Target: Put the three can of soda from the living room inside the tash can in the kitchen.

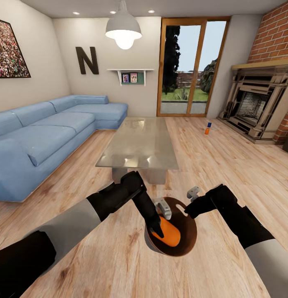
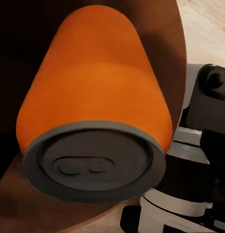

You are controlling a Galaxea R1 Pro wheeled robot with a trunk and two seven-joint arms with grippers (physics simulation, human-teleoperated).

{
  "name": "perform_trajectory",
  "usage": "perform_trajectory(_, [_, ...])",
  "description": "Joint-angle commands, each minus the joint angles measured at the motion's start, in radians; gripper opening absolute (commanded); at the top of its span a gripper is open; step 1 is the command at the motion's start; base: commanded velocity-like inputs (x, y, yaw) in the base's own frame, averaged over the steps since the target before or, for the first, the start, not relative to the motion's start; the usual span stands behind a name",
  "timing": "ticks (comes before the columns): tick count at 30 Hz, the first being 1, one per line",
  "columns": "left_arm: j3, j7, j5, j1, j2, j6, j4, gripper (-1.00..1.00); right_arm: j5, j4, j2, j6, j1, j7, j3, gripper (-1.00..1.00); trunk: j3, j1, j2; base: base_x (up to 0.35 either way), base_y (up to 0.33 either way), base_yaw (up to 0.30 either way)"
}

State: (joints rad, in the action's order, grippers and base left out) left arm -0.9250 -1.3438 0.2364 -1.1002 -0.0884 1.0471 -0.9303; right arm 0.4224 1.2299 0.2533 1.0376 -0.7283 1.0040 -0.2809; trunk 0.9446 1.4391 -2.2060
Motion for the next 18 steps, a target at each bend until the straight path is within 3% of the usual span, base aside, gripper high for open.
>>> perform_trajectory(1, [0.000, 0.000, 0.000, 0.000, 0.000, 0.000, 0.006, 1.00, -0.019, 0.000, 0.000, 0.010, 0.000, 0.005, 0.000, -1.00, 0.000, 0.000, 0.000, 0.000, 0.000, 0.000])
perform_trajectory(11, [0.004, 0.001, -0.004, 0.002, 0.012, 0.000, 0.005, 1.00, -0.020, 0.000, 0.002, 0.010, 0.000, 0.006, 0.002, -1.00, 0.000, 0.000, 0.000, 0.000, 0.000, 0.000])
perform_trajectory(14, [0.016, 0.001, -0.007, 0.002, 0.018, 0.000, -0.043, 1.00, -0.020, 0.000, 0.002, 0.010, 0.000, 0.007, 0.004, -1.00, 0.000, 0.000, 0.000, 0.000, 0.000, 0.000])
perform_trajectory(16, [0.044, -0.001, -0.009, 0.003, 0.049, 0.000, -0.102, 1.00, -0.020, 0.000, 0.003, 0.010, 0.000, 0.007, 0.005, -1.00, 0.000, 0.000, 0.000, 0.000, 0.000, 0.000])
perform_trajectory(18, [0.105, -0.004, -0.015, 0.003, 0.101, 0.000, -0.184, 1.00, -0.020, 0.000, 0.003, 0.010, 0.000, 0.007, 0.005, -1.00, 0.000, 0.000, 0.000, 0.000, 0.000, 0.000])
